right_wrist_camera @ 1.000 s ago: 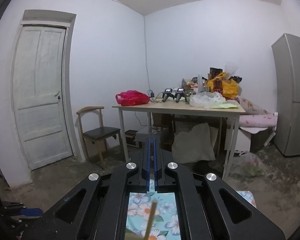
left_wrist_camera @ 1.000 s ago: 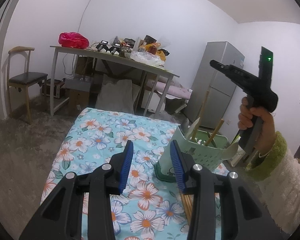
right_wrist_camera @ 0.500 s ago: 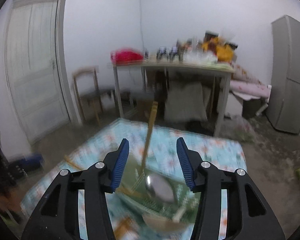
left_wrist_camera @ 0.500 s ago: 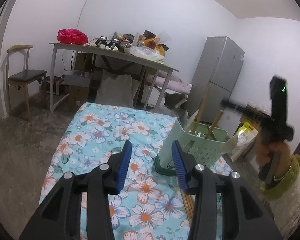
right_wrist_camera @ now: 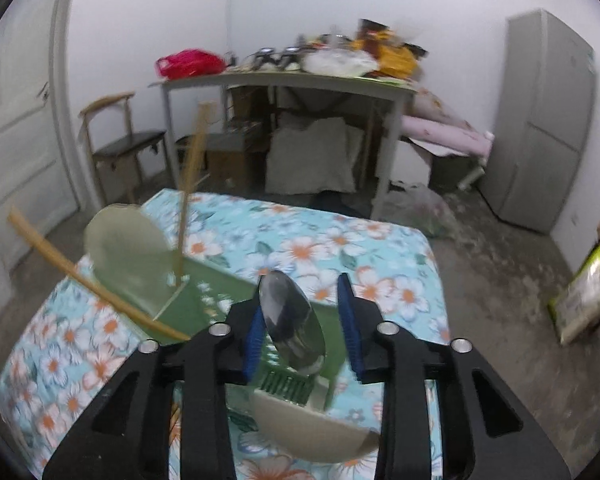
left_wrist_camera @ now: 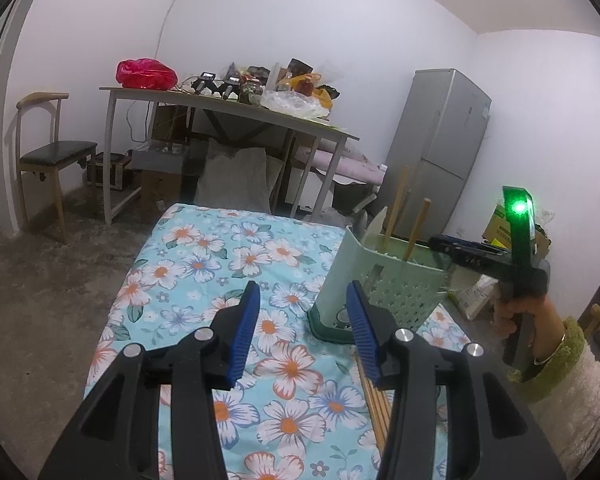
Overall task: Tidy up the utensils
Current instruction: 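Lower the chopstick into the green holder and open the right gripper, then move both grippers back down to the chopsticks on the bed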
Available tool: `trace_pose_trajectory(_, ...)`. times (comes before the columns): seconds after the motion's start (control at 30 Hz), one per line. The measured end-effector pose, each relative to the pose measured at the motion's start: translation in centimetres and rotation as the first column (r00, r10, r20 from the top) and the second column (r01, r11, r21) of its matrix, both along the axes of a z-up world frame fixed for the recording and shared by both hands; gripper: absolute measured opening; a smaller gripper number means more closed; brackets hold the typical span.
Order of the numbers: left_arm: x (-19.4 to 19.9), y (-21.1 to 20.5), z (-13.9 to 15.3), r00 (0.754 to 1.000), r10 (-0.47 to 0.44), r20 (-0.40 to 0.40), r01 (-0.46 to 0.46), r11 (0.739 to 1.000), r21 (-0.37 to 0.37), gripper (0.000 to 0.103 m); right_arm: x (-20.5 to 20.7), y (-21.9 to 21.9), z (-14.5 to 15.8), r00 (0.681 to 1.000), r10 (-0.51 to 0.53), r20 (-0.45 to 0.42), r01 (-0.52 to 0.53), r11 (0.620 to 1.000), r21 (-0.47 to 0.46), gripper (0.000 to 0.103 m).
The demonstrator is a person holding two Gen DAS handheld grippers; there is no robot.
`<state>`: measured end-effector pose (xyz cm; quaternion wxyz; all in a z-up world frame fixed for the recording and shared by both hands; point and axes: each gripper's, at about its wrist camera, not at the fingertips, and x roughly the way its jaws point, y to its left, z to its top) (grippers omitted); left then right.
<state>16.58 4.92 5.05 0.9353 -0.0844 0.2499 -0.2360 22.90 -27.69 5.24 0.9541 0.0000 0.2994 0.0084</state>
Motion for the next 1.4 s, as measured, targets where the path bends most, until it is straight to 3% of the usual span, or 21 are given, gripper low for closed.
trace_pose_trajectory(0.33,-0.1,-0.4,0.1,1.0,-0.013,-0.001,0.013,1.0,0.007,0.044,-2.3,0.5,-0.3,0.997,0.073,0.037,-0.073,0.997,-0.002,0.033)
trace_pose_trajectory(0.5,-0.2,-0.4,0.1,1.0,-0.012,0.002,0.012,1.0,0.001,0.044,-2.9,1.2,0.2,0.99,0.126,0.059,-0.126,0.992,-0.008,0.052)
trace_pose_trajectory(0.63,-0.2,-0.4,0.2,1.0,-0.014,0.001,0.014,1.0,0.0,0.044,-3.8,1.3,1.0,0.984,0.153,0.093,-0.153,0.988,-0.002,0.059)
trace_pose_trajectory(0.8,-0.2,-0.4,0.2,1.0,-0.016,-0.001,0.016,1.0,0.0,0.044,-5.7,0.0,2.6,0.976,0.149,0.158,-0.165,0.982,0.088,0.06)
trace_pose_trajectory(1.03,-0.2,-0.9,-0.7,0.999,-0.019,-0.034,0.021,0.999,0.041,0.044,-11.3,-2.4,4.4,0.961,0.087,0.264,-0.16,0.95,0.268,0.06)
trace_pose_trajectory(1.1,-0.2,-1.1,-1.6,0.998,-0.02,-0.061,0.025,0.997,0.07,0.044,-12.5,-2.2,3.5,0.966,0.082,0.247,-0.162,0.932,0.324,0.06)
trace_pose_trajectory(1.2,-0.1,-1.5,-3.4,0.992,-0.03,-0.122,0.043,0.993,0.11,0.044,-13.7,-0.9,-0.2,0.983,0.109,0.149,-0.165,0.884,0.437,0.06)
trace_pose_trajectory(1.3,-0.4,-2.0,-5.4,0.98,-0.05,-0.191,0.079,0.986,0.144,0.044,-13.5,1.3,-5.5,0.99,0.14,-0.022,-0.109,0.85,0.515,0.055)
trace_pose_trajectory(1.33,-0.6,-2.3,-6.0,0.976,-0.057,-0.21,0.09,0.984,0.153,0.044,-13.2,2.2,-7.9,0.983,0.146,-0.113,-0.062,0.835,0.546,0.051)
trace_pose_trajectory(1.4,-1.0,-2.6,-7.0,0.966,-0.073,-0.249,0.116,0.98,0.161,0.044,-13.1,3.0,-10.4,0.965,0.162,-0.207,-0.009,0.808,0.59,0.043)
